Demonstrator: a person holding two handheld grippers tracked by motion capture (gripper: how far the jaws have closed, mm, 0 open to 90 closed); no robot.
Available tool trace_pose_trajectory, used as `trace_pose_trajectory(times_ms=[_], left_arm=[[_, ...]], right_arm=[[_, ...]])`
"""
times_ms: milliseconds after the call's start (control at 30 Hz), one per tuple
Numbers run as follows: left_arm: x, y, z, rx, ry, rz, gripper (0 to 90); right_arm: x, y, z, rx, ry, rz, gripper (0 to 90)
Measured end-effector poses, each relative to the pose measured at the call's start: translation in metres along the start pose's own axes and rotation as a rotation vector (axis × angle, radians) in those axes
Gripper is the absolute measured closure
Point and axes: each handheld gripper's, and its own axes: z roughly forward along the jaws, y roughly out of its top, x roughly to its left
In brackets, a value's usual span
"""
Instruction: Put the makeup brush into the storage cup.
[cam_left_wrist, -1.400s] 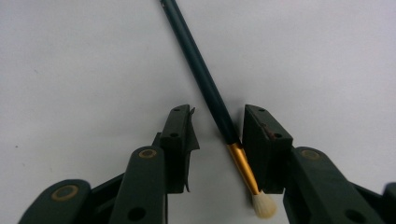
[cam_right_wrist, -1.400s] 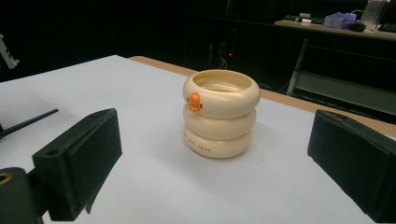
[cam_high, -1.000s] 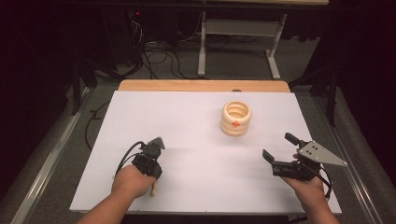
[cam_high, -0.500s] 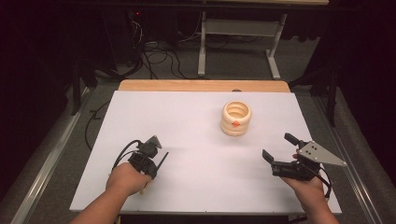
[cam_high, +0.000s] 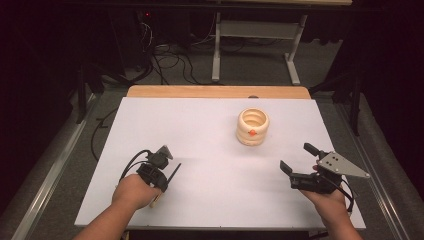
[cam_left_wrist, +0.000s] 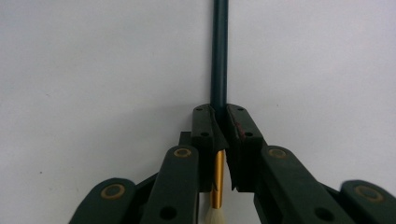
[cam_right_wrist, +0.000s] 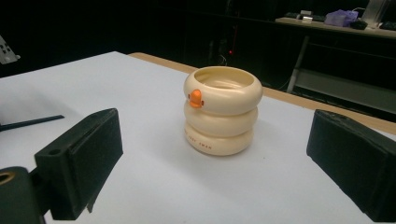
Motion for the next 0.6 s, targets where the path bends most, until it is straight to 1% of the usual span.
trace_pose_trajectory(times_ms=[100, 267, 400, 600], left_arm=[[-0.0001, -0.0004, 0.0001, -0.003, 0.001, 0.005, 82.5], [-0.0011, -0.0013, 0.0001, -0.009, 0.010, 0.028, 82.8], [0.0002, -0.0021, 0.0001, -0.015, 0.001, 0.032, 83.1], [0.0003, -0.0023, -0.0002, -0.017, 0.000, 0.044, 83.4]], right_arm=[[-0.0003, -0.0004, 0.0003, -0.001, 0.002, -0.001, 5.0], [-0.0004, -0.0009, 0.0005, 0.000, 0.003, -0.001, 5.0], [-0.0003, -0.0009, 0.0006, 0.000, 0.003, 0.000, 5.0], [0.0000, -0.0012, 0.0009, 0.003, 0.000, -0.001, 5.0]])
